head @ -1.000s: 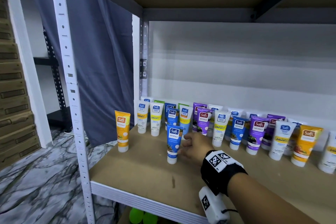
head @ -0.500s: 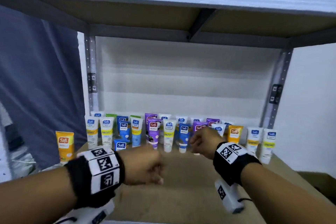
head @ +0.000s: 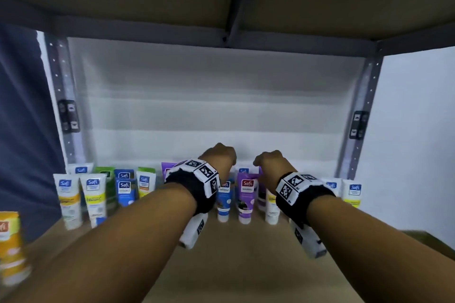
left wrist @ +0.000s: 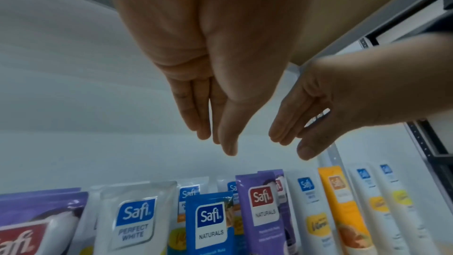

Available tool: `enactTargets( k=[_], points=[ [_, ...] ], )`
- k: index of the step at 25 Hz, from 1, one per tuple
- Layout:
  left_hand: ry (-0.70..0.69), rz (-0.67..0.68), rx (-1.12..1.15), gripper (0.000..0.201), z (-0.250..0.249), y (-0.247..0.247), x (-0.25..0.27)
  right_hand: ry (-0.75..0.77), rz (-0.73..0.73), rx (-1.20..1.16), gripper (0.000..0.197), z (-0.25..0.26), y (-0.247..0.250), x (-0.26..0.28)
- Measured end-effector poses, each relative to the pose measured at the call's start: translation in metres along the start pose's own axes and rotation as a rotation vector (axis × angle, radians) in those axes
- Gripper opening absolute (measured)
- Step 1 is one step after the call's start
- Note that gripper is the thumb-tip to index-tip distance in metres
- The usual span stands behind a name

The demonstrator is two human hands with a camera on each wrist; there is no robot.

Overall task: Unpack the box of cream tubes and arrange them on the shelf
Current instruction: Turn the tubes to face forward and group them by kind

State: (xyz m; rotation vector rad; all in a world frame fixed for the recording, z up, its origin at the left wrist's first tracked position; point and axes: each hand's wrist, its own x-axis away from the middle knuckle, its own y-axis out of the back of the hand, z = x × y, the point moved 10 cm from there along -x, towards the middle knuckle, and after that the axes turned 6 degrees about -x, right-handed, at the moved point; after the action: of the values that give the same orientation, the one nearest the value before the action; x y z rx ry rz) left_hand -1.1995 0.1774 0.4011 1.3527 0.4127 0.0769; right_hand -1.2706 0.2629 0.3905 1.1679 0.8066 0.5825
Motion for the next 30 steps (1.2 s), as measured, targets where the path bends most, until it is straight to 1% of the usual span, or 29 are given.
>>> enactTargets(
  k=[1,3,5,7,9,12,14,18,21,23,27,30],
  points=[
    [0.014,0.018,-0.019,0.038,0.000,-0.005,-0.009,0.019,0.004,0.010,0.042,0.001,-0.005,-0.006],
    [0.045,0.113,-0.011,0.036,-0.001,-0.017,-0.024,0.034,0.032,0.021,0.041,0.003,-0.013,-0.017],
    [0.052,0.195,-0.034,0.035,-0.005,-0.029,-0.030,0.000,0.083,0.003,0.040,0.003,-0.023,-0.030],
    [0.022,0.238,-0.082,0.029,-0.011,-0.042,-0.033,-0.036,0.126,-0.028,0.035,0.004,-0.033,-0.042],
    [0.000,0.245,-0.110,0.021,-0.014,-0.051,-0.032,-0.051,0.145,-0.038,0.030,0.005,-0.041,-0.050],
    [0.007,0.219,-0.089,0.018,-0.015,-0.052,-0.032,-0.058,0.145,-0.041,0.025,0.007,-0.044,-0.053],
    [0.016,0.213,-0.071,0.020,-0.015,-0.048,-0.032,-0.072,0.139,-0.065,0.023,0.006,-0.042,-0.054],
    [0.002,0.186,-0.110,0.022,-0.016,-0.028,-0.027,-0.054,0.151,-0.097,0.022,0.011,-0.029,-0.044],
    [-0.010,0.158,-0.177,0.023,-0.011,-0.002,-0.018,-0.015,0.114,-0.105,0.026,0.019,0.000,-0.029],
    [-0.015,0.127,-0.168,0.025,-0.007,0.019,-0.009,0.009,0.067,-0.116,0.025,0.027,0.024,-0.020],
    [-0.031,0.020,-0.110,0.025,0.003,0.068,0.024,0.084,-0.026,-0.093,0.023,0.052,0.070,0.002],
    [-0.034,-0.066,-0.093,0.021,0.014,0.098,0.054,0.147,-0.105,-0.082,0.020,0.078,0.098,0.021]
  ],
)
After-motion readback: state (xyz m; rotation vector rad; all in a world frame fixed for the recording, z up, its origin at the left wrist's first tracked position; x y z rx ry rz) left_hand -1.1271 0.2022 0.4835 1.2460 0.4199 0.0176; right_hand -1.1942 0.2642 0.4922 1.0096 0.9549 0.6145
